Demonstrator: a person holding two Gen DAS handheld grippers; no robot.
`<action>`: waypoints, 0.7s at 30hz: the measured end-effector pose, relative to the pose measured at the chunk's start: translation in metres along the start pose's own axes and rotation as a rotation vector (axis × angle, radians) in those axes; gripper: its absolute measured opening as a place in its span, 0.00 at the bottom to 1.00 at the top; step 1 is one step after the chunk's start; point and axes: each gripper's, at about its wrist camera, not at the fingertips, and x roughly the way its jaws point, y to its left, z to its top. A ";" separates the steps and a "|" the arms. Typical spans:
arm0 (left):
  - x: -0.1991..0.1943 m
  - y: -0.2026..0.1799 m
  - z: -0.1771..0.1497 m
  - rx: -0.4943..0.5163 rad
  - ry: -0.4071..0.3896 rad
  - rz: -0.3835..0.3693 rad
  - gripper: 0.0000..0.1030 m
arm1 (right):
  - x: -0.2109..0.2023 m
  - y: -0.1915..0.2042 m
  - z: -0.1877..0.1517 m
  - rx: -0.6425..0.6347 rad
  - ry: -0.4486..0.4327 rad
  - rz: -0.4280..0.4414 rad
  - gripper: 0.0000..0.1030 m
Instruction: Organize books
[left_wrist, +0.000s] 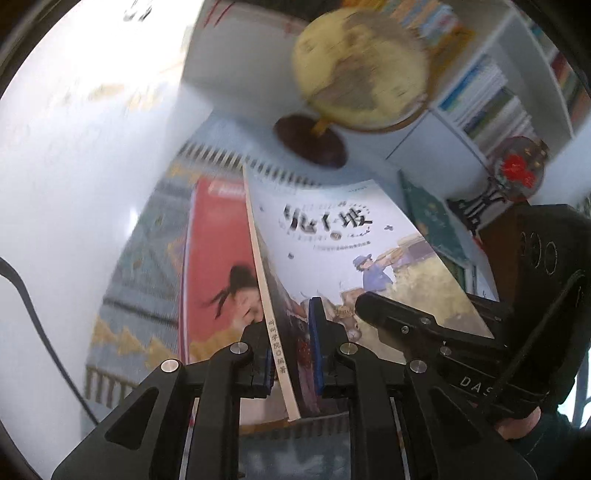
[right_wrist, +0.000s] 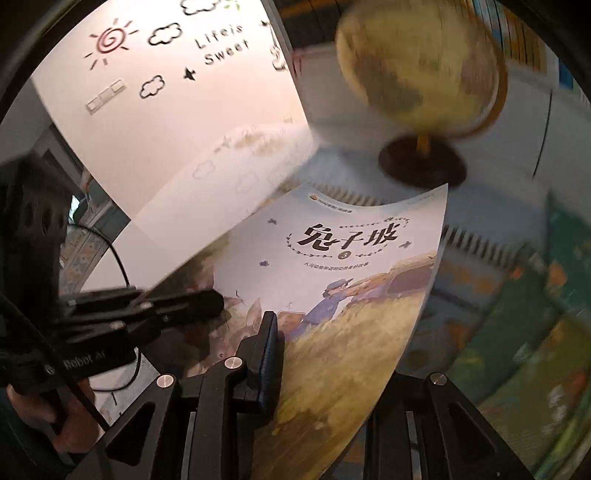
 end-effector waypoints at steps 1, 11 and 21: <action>0.004 0.004 -0.004 -0.015 0.009 0.000 0.12 | 0.008 -0.001 -0.003 0.005 0.021 -0.002 0.25; 0.012 0.018 -0.025 -0.046 0.060 0.004 0.18 | 0.038 0.004 -0.006 -0.048 0.095 -0.026 0.28; 0.010 0.022 -0.027 -0.062 0.062 0.047 0.20 | 0.040 0.010 -0.009 -0.083 0.094 -0.050 0.35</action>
